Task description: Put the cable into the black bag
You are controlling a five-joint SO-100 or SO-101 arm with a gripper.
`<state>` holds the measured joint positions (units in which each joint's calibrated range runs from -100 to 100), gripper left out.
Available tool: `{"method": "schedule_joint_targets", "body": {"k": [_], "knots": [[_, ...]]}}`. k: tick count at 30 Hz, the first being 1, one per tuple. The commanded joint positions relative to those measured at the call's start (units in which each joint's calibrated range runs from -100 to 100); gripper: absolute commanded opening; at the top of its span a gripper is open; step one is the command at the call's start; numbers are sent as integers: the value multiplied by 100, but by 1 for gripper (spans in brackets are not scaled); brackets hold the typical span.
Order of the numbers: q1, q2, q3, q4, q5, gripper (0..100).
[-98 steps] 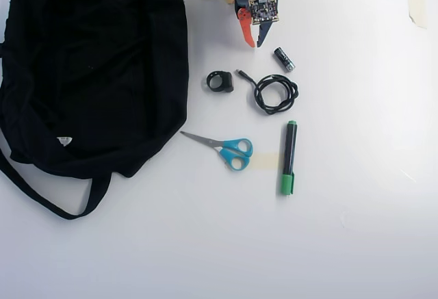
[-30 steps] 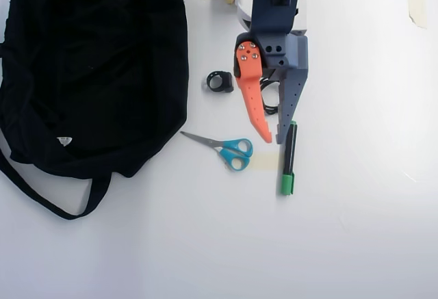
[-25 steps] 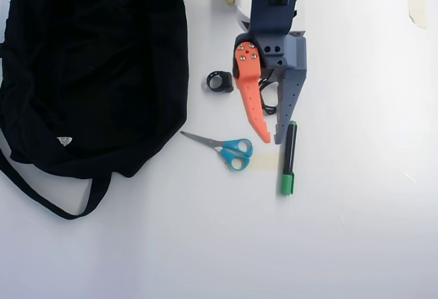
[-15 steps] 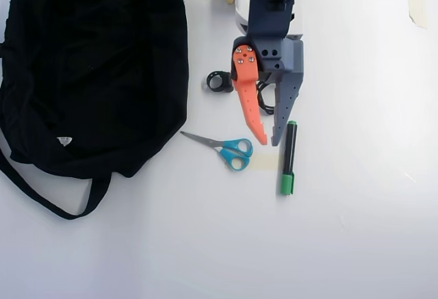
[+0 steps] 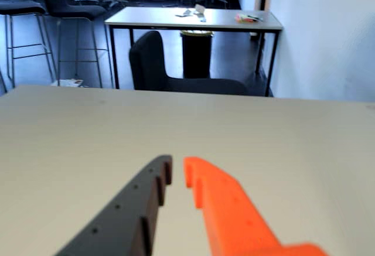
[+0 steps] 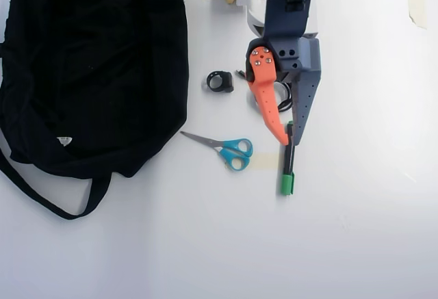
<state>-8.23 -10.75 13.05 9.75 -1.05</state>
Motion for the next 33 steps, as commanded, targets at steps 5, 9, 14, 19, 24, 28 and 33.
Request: {"method": "schedule_joint_targets", "body": {"k": [5,9,14,19,24,28,33], "knots": [[-217,-170,-173,1127,58,2],[-217,-170,-586,2479,58,2],[-217,-170,-919,3935,58,2],[-217,-161,-910,5115,58,2],[-329,-161,-919,6243,58,2],[-411,-161,-856,7027,53,2],[-434,-161,-847,7432,53,2]]}}
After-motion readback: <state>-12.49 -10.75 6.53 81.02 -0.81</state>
